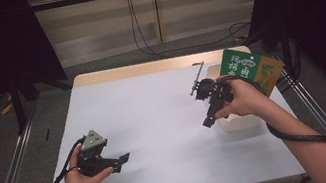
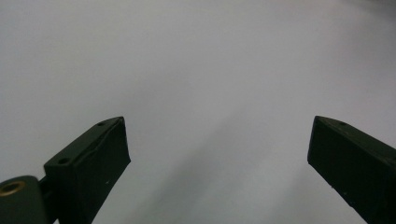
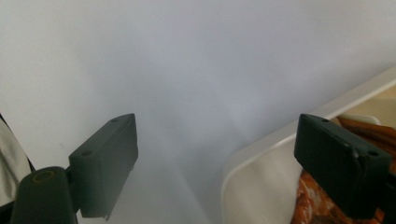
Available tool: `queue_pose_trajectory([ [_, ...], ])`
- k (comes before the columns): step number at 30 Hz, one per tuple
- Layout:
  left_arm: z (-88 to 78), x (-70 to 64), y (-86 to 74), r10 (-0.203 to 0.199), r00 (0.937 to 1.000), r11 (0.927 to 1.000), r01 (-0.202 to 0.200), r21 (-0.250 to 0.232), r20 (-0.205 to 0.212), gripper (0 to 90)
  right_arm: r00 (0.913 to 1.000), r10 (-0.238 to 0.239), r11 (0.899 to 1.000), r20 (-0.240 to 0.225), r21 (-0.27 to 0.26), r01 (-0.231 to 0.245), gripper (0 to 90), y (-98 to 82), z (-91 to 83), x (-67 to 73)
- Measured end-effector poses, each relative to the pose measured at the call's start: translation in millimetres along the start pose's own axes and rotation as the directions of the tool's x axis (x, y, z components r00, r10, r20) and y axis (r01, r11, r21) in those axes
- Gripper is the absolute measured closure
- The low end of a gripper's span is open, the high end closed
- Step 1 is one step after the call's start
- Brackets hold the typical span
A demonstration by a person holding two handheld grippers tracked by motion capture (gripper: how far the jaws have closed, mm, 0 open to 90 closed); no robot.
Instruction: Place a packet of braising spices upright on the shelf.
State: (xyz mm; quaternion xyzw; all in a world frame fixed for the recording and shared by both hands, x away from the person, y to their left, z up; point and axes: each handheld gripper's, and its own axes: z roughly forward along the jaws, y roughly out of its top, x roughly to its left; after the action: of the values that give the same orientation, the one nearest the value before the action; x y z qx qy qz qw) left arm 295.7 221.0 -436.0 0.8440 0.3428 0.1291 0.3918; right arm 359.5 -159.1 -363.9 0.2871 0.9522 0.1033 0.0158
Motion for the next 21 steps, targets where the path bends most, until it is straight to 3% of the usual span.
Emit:
queue_pose_trajectory([
  [11,0.0,0.0,0.0,0.000,1.0000,1.0000,0.000,0.003,0.000,5.2,0.9994,-0.034,0.999,-0.001,0.003,0.034,13.1,-0.8,17.4,7.4],
  [21,0.7,-0.1,-0.1,0.004,1.0000,1.0000,-0.004,0.008,0.002,5.2,0.9993,-0.036,0.999,-0.011,0.003,0.037,13.1,-6.8,33.3,14.1],
])
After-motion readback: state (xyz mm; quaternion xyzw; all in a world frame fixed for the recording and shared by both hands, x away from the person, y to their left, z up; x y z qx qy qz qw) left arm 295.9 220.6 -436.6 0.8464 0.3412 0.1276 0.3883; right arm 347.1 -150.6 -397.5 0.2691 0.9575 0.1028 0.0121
